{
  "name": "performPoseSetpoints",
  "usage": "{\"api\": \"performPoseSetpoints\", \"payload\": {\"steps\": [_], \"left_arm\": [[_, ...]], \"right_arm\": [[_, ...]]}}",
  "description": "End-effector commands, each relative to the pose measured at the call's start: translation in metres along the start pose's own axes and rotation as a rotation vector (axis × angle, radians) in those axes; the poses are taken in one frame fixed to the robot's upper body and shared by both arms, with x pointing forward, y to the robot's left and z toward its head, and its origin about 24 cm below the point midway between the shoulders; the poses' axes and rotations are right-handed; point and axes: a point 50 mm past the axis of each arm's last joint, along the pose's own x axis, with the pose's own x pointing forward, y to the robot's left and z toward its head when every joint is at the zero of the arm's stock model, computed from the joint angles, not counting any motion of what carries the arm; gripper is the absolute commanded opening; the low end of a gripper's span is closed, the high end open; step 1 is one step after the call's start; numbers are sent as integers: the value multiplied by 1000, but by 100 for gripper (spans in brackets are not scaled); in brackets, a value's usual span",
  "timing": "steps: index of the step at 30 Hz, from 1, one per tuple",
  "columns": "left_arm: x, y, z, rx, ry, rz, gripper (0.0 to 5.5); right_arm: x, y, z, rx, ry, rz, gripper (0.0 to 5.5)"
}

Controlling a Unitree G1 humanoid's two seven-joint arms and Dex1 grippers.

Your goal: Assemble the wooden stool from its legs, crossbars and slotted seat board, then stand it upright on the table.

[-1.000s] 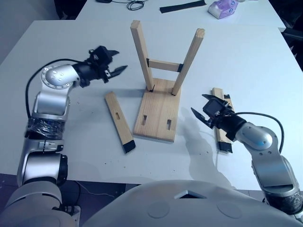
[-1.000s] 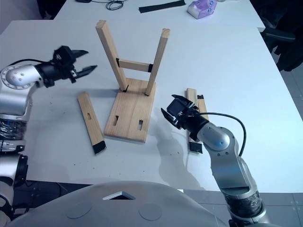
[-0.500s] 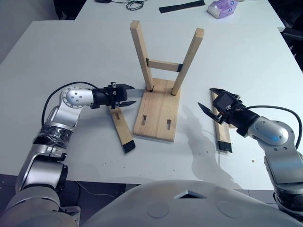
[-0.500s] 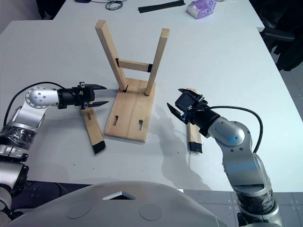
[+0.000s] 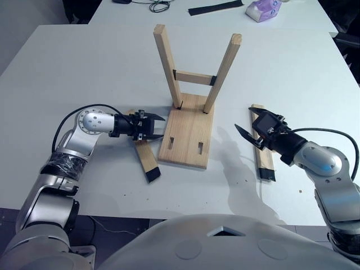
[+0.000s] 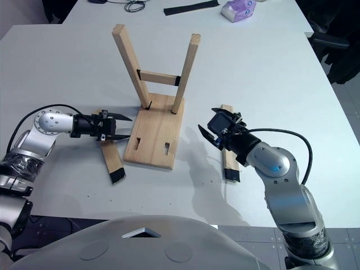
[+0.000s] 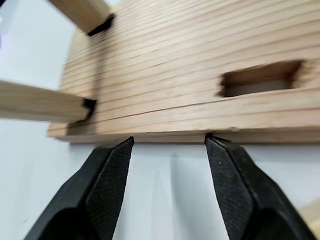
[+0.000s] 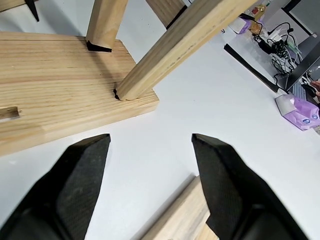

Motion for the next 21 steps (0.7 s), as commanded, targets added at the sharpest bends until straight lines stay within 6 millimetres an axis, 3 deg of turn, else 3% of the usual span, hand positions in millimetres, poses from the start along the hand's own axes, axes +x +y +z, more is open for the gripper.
{"api": "performPoseSetpoints", "payload": {"steps": [1,14,21], "left_arm": [[2,-11,6,-12,-29,-61,266],[12,-17,23,-96,-106,2,266],[-10,-18,22,-192,-78,123,266]], "right_arm": [[-5,-7,2,-6,7,-26,303],[-16,-25,-4,55,59,-17,303],[-41,-47,-22,117,176,-38,303]]}}
